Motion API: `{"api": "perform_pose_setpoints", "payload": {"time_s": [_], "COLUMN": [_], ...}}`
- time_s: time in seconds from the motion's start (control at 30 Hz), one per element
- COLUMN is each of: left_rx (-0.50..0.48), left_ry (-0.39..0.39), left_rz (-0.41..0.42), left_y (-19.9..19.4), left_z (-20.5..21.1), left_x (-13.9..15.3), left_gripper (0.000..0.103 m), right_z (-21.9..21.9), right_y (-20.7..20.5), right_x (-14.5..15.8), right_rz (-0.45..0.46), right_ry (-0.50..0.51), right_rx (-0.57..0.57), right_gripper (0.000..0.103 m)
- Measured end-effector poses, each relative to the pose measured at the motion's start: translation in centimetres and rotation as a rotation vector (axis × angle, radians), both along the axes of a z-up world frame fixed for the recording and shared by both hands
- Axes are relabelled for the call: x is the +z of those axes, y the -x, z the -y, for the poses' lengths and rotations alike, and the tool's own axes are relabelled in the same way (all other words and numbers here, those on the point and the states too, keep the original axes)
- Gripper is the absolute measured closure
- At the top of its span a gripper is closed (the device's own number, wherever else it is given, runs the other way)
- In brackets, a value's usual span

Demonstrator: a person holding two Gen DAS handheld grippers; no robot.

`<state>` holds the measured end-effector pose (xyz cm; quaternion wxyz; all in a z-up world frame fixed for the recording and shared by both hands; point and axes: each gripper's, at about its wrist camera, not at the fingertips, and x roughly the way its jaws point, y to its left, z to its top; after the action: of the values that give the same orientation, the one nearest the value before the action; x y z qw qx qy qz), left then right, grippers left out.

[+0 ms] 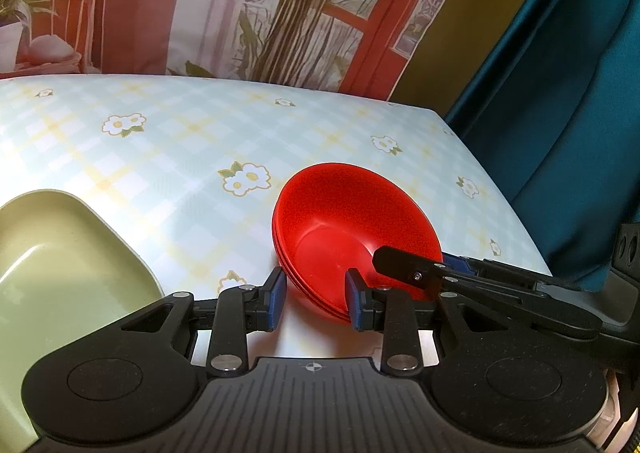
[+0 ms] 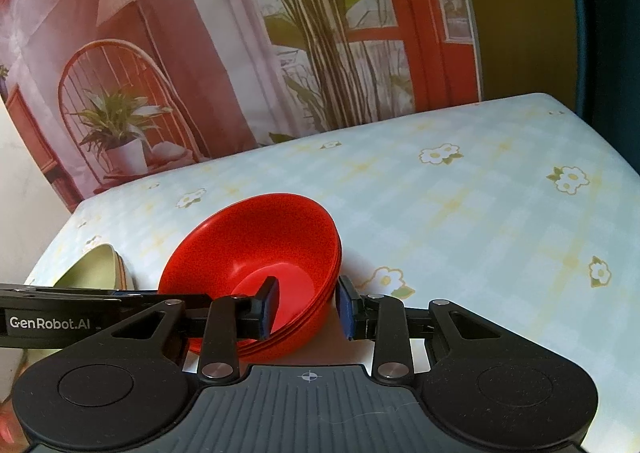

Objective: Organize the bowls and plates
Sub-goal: 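Carry the stacked red bowls with the left gripper onto the green plate stack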

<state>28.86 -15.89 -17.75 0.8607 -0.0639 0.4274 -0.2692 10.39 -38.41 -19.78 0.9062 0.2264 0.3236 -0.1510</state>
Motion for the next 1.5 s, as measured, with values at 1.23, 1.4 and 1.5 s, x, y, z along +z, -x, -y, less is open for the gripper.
{"api": "perform_pose_setpoints", "payload": {"time_s": [1.23, 1.4, 1.5], "left_rx": [-0.026, -0.011, -0.009], "left_ry": [0.066, 0.098, 0.104], "left_rz": [0.062, 0.075, 0.093], "left_y": [3.0, 3.7, 4.3], "left_z": [-2.2, -3.4, -4.1], "left_x": [3.2, 4.1, 4.7], "left_gripper": [0.07, 0.07, 0.07], "right_z": [-2.1, -3.3, -4.1], "right_y": [3.1, 3.1, 2.9], "right_x": [3.4, 4.8, 5.7], "right_rz": [0.081, 0.091, 0.099], "right_ry": [0.01, 0.034, 0.049], "right_rx": [-0.094, -0.079, -0.068], "right_gripper": [0.079, 0.079, 0.079]}}
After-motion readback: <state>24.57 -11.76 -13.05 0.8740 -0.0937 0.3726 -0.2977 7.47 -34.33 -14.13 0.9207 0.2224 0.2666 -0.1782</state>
